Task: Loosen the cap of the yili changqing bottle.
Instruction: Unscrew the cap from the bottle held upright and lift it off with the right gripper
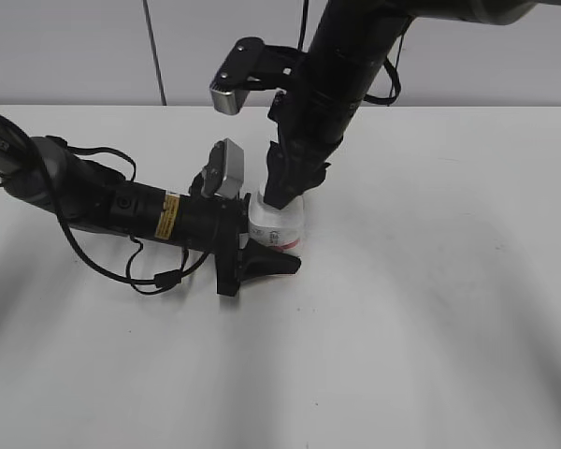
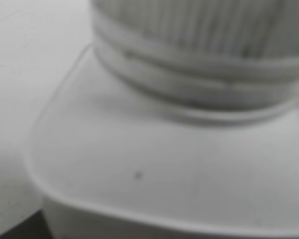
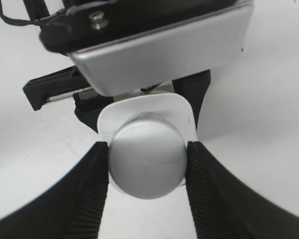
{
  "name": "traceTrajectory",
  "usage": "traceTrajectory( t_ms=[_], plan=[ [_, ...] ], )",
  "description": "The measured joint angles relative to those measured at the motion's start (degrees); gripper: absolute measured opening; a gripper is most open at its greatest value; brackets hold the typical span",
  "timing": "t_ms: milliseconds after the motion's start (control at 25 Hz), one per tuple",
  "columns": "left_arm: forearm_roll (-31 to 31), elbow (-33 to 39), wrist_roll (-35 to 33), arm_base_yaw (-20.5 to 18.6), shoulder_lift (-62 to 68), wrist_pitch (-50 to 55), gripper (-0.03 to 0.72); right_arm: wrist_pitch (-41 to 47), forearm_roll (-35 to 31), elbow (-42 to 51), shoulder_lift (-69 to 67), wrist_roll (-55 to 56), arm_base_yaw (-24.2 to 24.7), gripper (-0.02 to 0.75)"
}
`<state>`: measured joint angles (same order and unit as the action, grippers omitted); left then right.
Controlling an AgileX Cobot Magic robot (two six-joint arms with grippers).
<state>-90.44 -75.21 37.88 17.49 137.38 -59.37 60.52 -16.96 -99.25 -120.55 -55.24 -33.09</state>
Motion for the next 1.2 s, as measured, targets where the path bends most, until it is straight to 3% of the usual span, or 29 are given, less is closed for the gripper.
traceTrajectory(
  t_ms=[800, 1200],
  plan=[
    [-0.2, 0.0, -0.5, 0.0, 0.0, -0.1, 0.406, 0.7, -1.6, 0.0, 0.0, -22.3, 0.2, 0.378],
    [-0.2, 0.0, -0.5, 0.0, 0.0, -0.1, 0.406, 0.7, -2.0, 0.0, 0.0, -23.6, 0.3, 0.378]
  ],
)
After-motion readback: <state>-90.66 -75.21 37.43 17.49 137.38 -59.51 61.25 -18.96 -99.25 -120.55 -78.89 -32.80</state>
